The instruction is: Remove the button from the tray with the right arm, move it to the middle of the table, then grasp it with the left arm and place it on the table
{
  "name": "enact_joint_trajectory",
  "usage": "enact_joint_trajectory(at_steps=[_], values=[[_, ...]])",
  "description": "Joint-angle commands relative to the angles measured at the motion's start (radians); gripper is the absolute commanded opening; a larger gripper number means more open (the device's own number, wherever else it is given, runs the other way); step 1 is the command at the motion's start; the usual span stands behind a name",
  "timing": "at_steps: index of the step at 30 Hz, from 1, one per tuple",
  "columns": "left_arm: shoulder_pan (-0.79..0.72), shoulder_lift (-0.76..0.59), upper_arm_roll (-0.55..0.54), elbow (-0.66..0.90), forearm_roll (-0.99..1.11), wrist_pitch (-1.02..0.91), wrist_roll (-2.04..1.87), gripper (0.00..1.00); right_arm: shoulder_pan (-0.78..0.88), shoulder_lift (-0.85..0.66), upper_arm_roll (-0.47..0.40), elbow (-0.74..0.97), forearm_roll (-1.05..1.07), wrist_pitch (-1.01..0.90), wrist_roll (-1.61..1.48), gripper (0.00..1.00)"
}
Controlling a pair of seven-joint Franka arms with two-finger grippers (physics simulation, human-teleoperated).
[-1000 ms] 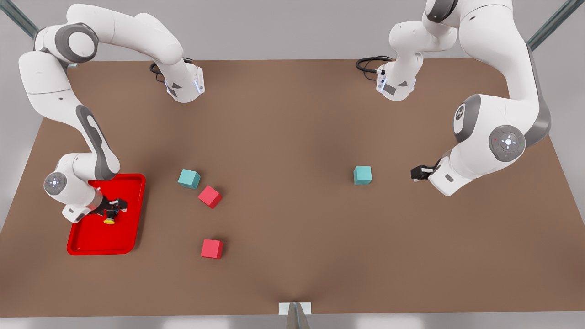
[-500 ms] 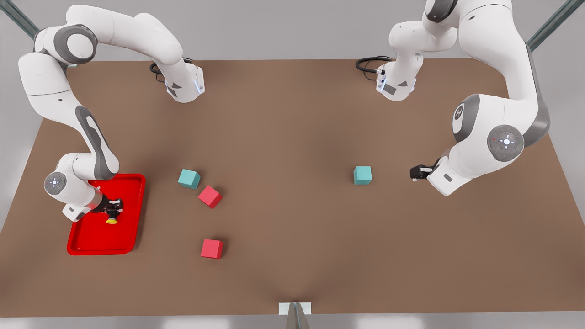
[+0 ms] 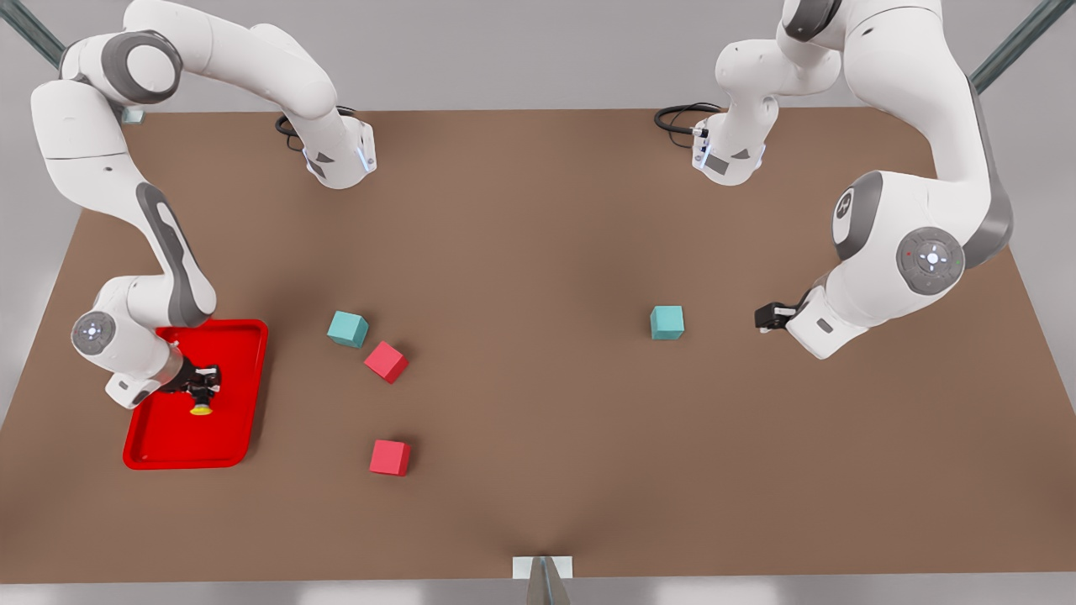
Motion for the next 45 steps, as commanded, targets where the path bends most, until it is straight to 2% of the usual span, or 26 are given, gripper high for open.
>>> enact_joint_trajectory(at_steps=[1, 4, 6, 11, 14, 20, 22, 23, 25, 30, 31, 32, 33, 34, 37, 41, 42, 45], values=[[0.0, -0.001, -0.001, 0.001, 0.002, -0.002, -0.001, 1.0, 0.002, -0.017, 0.035, 0.0, 0.0, -0.121, 0.128, 0.5], [0.001, -0.001, -0.001, 0.001, 0.001, 0.0, 0.001, 1.0, 0.016, -0.037, 0.146, 0.002, 0.004, -0.238, 0.3, 0.5], [0.001, -0.001, -0.001, 0.001, 0.002, 0.0, 0.001, 1.0, 0.05, -0.04, 0.19, 0.006, 0.036, -0.282, 0.392, 0.5], [0.001, -0.009, -0.001, 0.001, 0.002, 0.0, 0.001, 1.0, 0.258, -0.073, 0.189, 0.054, 0.194, -0.308, 0.619, 0.5], [0.001, -0.009, 0.001, 0.001, 0.002, 0.001, -0.001, 1.0, 0.409, -0.067, 0.175, 0.16, 0.257, -0.367, 0.767, 0.5], [0.001, -0.009, 0.001, 0.001, 0.002, 0.0, -0.001, 1.0, 0.728, -0.014, 0.062, 0.351, 0.354, -0.388, 1.0, 0.5], [0.001, -0.011, 0.001, 0.001, 0.002, 0.0, -0.001, 1.0, 0.918, 0.016, -0.058, 0.477, 0.446, -0.419, 1.05, 0.5], [0.0, -0.011, 0.001, 0.001, 0.002, 0.0, -0.001, 1.0, 0.99, 0.045, -0.083, 0.535, 0.458, -0.423, 1.102, 0.5], [0.0, -0.011, 0.001, 0.001, 0.002, 0.001, -0.001, 1.0, 1.104, 0.07, -0.104, 0.583, 0.493, -0.425, 1.167, 0.51], [0.0, -0.028, -0.001, 0.001, -0.001, -0.002, -0.002, 1.0, 1.248, 0.114, -0.126, 0.652, 0.52, -0.414, 1.268, 0.51], [0.0, -0.021, 0.001, 0.001, -0.005, -0.005, -0.002, 1.0, 1.288, 0.134, -0.152, 0.692, 0.521, -0.414, 1.284, 0.52], [-0.009, 0.031, 0.003, 0.082, -0.019, -0.127, -0.002, 1.0, 1.328, 0.156, -0.175, 0.729, 0.521, -0.417, 1.288, 0.52], [-0.045, 0.144, 0.006, 0.253, -0.024, -0.298, -0.056, 1.0, 1.36, 0.179, -0.189, 0.759, 0.521, -0.42, 1.302, 0.52], [-0.104, 0.198, 0.016, 0.306, -0.021, -0.33, -0.117, 1.0, 1.404, 0.197, -0.224, 0.789, 0.523, -0.42, 1.343, 0.52], [-0.132, 0.236, 0.006, 0.298, -0.042, -0.326, -0.136, 1.0, 1.453, 0.257, -0.256, 0.856, 0.523, -0.414, 1.376, 0.52], [-0.141, 0.298, 0.007, 0.295, -0.042, -0.283, -0.133, 1.0, 1.447, 0.314, -0.273, 0.911, 0.521, -0.384, 1.373, 0.63], [-0.141, 0.318, 0.012, 0.303, -0.041, -0.258, -0.133, 1.0, 1.454, 0.332, -0.284, 0.936, 0.521, -0.384, 1.373, 0.98], [-0.146, 0.35, 0.013, 0.303, -0.038, -0.191, -0.133, 1.0, 1.45, 0.329, -0.287, 0.94, 0.521, -0.396, 1.371, 1.0]])
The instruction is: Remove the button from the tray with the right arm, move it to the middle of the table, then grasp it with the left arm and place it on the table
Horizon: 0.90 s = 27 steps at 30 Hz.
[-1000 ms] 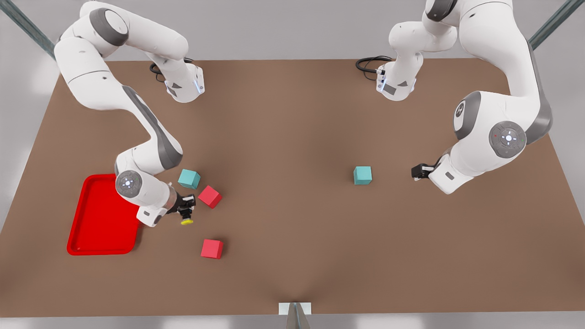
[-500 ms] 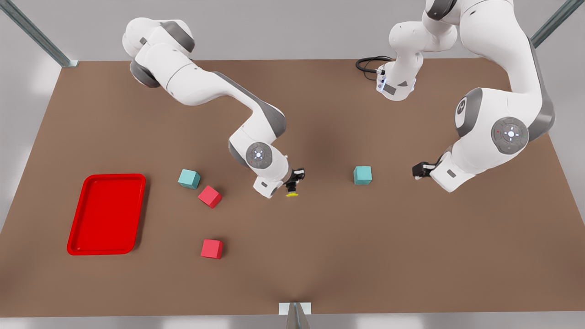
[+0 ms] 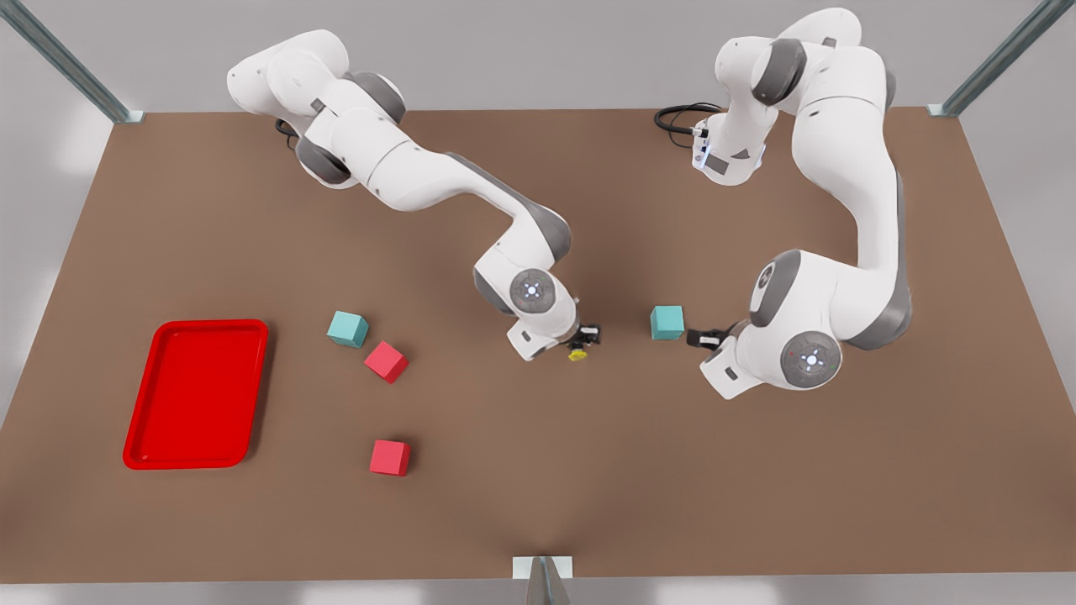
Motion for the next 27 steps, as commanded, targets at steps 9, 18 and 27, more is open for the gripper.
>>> enact_joint_trajectory(at_steps=[9, 18, 27], values=[[-0.082, 0.084, -0.007, 0.002, -0.029, 0.193, -0.115, 1.0, -0.887, -0.579, 0.228, -0.826, -0.027, -0.08, -0.63, 1.0], [-0.334, 0.184, 0.002, -0.01, -0.029, 0.266, -0.569, 1.0, -0.696, -0.791, -0.26, -0.624, 0.039, -0.422, -0.964, 1.0], [-0.36, 0.291, 0.006, -0.005, -0.024, 0.358, -0.71, 1.0, -0.755, -0.799, -0.189, -0.697, 0.037, -0.307, -1.006, 1.0]])
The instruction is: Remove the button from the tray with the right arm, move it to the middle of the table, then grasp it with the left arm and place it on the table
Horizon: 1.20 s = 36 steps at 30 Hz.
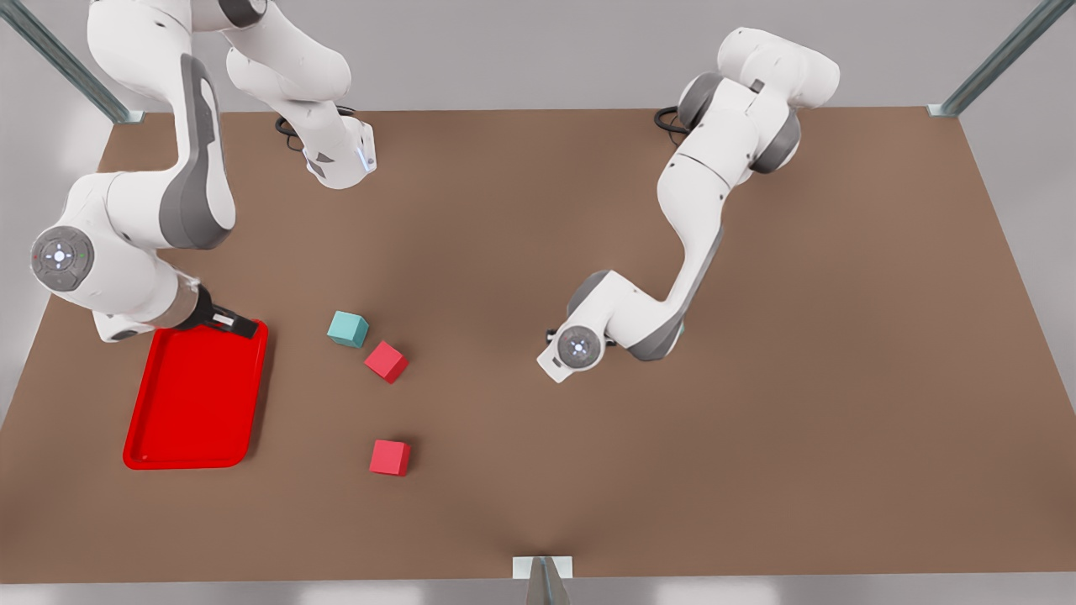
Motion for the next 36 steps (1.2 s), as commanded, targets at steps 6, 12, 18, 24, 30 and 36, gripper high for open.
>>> enact_joint_trajectory(at_steps=[6, 12, 18, 24, 30, 36], values=[[-0.032, 0.067, 0.002, -0.011, 0.074, 0.058, -0.301, 1.0, -0.034, 0.03, 0.002, 0.006, 0.003, -0.003, -0.418, 1.0], [-0.058, 0.071, 0.002, -0.014, 0.095, 0.061, -0.3, 1.0, -0.024, 0.041, 0.005, 0.008, 0.006, -0.002, -0.417, 1.0], [-0.06, 0.064, -0.005, -0.046, 0.095, 0.06, -0.287, 1.0, -0.032, 0.038, 0.005, 0.023, -0.002, 0.001, -0.415, 1.0], [-0.052, 0.056, -0.009, -0.043, 0.089, 0.057, -0.237, 1.0, -0.023, 0.027, 0.005, 0.014, -0.036, 0.052, -0.415, 1.0], [-0.051, 0.057, -0.011, -0.043, 0.084, 0.069, -0.208, 1.0, -0.023, 0.001, 0.007, 0.0, -0.04, 0.054, -0.414, 1.0], [-0.045, 0.056, -0.018, -0.035, 0.037, 0.074, -0.146, 1.0, -0.023, 0.013, 0.007, 0.011, -0.042, 0.055, -0.415, 1.0]])
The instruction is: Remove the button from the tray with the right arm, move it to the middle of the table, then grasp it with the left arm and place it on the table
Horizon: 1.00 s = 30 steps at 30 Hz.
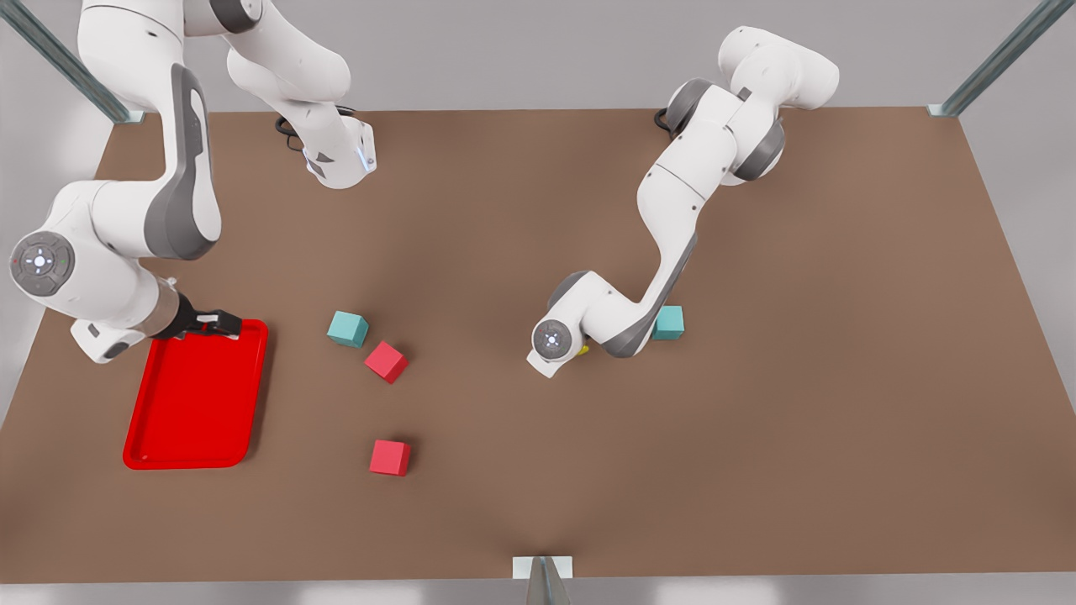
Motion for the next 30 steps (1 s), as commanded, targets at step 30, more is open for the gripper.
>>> enact_joint_trajectory(at_steps=[30], values=[[0.043, -0.067, -0.001, -0.134, -0.08, 0.158, 0.097, 1.0, -0.011, -0.02, -0.001, -0.023, 0.001, 0.015, -0.058, 1.0]])
